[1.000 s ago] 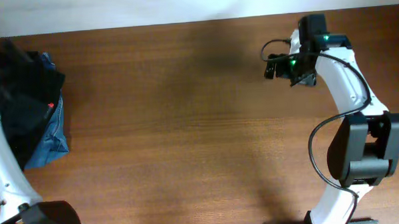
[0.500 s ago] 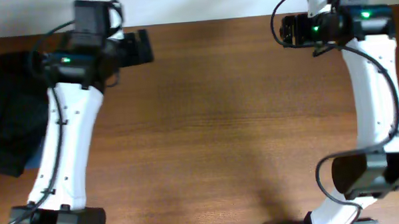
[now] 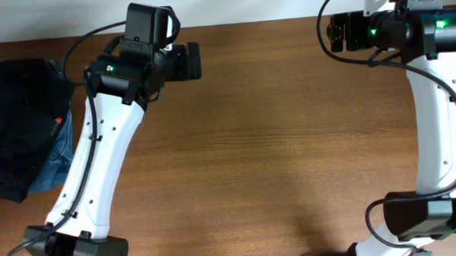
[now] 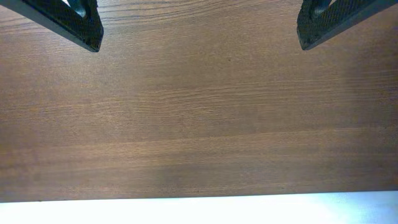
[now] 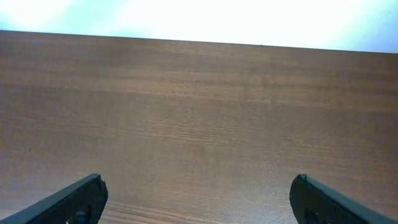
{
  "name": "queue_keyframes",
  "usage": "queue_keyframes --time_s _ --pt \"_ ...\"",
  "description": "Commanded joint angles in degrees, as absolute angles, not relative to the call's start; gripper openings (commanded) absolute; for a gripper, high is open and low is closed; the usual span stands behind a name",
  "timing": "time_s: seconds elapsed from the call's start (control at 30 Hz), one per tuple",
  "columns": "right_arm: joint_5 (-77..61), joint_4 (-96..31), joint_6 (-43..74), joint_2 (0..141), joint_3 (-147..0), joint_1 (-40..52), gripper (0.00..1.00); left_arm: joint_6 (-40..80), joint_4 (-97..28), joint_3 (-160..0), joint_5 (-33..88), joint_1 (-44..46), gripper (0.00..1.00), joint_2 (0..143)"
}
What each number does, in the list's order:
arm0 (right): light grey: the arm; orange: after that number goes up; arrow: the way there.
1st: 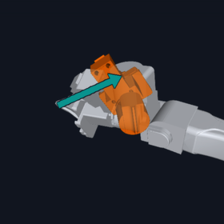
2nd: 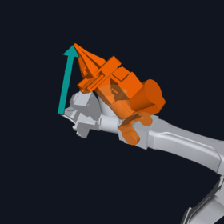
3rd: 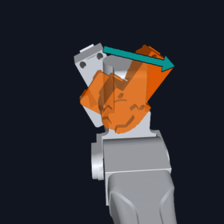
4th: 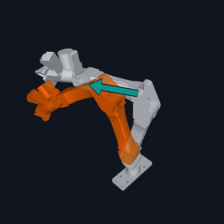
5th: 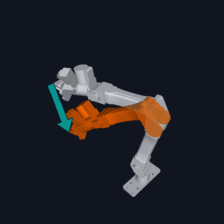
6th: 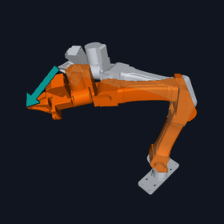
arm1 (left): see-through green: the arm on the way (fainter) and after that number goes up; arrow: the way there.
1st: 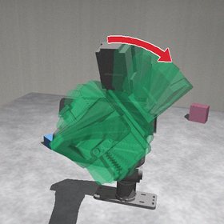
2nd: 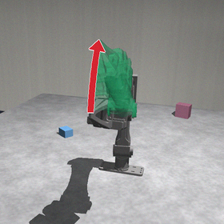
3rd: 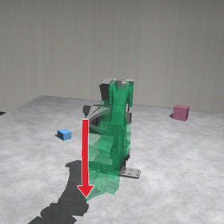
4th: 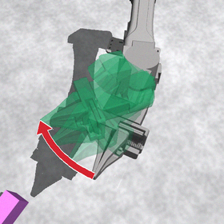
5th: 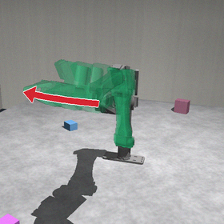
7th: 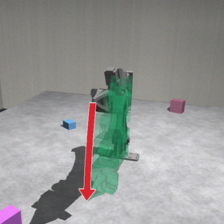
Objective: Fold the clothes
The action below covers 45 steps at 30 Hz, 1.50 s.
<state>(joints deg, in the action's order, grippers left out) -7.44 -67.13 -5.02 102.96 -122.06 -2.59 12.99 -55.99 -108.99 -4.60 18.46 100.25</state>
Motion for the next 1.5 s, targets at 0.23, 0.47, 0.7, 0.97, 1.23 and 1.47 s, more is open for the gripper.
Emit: queue_keyframes --time_s 0.23,0.47,0.7,0.97,1.23,1.47 --pt "-4.0 -69.4 -5.6 95.1 -122.9 -2.2 0.99 12.1 -56.1 -108.9 -5.4 18.5 0.99 100.6" --pt "-5.7 -64.1 -5.8 74.5 -113.2 -2.2 0.99 12.1 -56.1 -108.9 -5.4 18.5 0.99 100.6" --pt "-12.7 -35.2 -14.2 48.9 -75.2 -2.2 0.99 12.1 -56.1 -108.9 -5.4 18.5 0.99 100.6" --pt "-17.8 -7.1 -14.1 23.9 -33.6 -2.3 0.99 12.1 -56.1 -108.9 -5.4 18.5 0.99 100.6" --pt "-14.1 1.5 -14.2 6.5 -10.0 -2.4 0.99 12.1 -56.1 -108.9 -5.4 18.5 0.99 100.6" --pt "-11.3 1.5 -14.1 1.3 -3.7 -4.3 0.99 12.1 -56.1 -108.9 -5.4 18.5 0.99 100.6"
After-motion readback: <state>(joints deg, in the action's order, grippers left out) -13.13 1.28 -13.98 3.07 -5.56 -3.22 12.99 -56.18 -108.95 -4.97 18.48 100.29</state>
